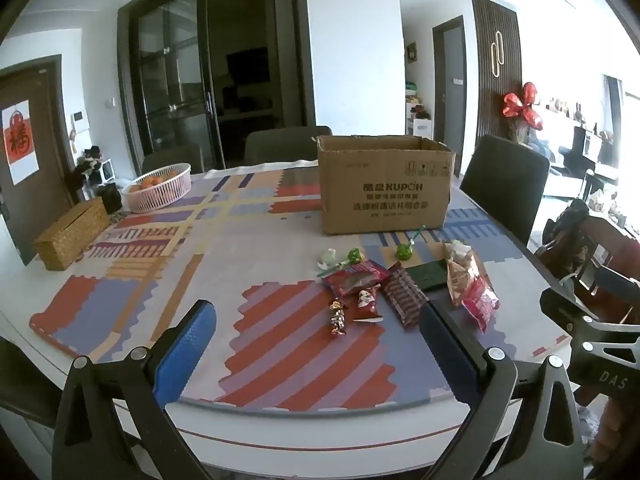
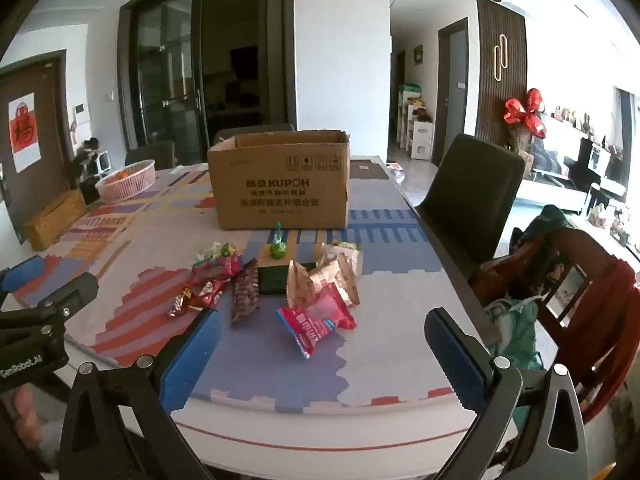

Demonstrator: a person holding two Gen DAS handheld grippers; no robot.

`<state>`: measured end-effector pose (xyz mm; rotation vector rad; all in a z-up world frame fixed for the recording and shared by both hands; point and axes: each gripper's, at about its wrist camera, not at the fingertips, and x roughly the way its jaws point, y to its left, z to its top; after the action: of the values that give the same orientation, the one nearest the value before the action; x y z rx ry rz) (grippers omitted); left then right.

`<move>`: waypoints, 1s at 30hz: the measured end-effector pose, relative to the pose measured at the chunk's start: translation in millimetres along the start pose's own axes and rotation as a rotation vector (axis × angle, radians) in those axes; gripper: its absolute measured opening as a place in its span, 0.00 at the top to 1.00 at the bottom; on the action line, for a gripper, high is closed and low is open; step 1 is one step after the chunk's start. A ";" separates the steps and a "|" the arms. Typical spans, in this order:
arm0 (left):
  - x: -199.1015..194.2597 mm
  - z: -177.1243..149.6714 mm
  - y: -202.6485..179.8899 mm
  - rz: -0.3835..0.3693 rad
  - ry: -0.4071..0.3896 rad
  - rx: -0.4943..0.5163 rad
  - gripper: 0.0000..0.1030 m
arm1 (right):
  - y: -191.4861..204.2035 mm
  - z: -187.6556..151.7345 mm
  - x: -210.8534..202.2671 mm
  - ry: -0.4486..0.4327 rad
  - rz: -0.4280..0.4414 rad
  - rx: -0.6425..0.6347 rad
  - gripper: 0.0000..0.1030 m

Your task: Organize snacks

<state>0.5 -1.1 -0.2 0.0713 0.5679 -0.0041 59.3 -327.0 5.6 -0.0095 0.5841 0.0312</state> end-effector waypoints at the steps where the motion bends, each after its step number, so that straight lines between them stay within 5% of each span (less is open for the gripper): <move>1: 0.2 0.0 0.1 -0.002 -0.001 -0.003 0.00 | -0.2 0.0 -0.4 -0.003 0.003 0.004 0.01; 30: -9.4 3.3 3.1 -0.014 -0.029 -0.019 0.00 | -0.8 0.3 -3.8 -0.013 0.006 0.003 0.01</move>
<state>-5.6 1.6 7.9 0.0488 0.5391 -0.0133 56.3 -327.9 7.9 -0.0043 0.5713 0.0357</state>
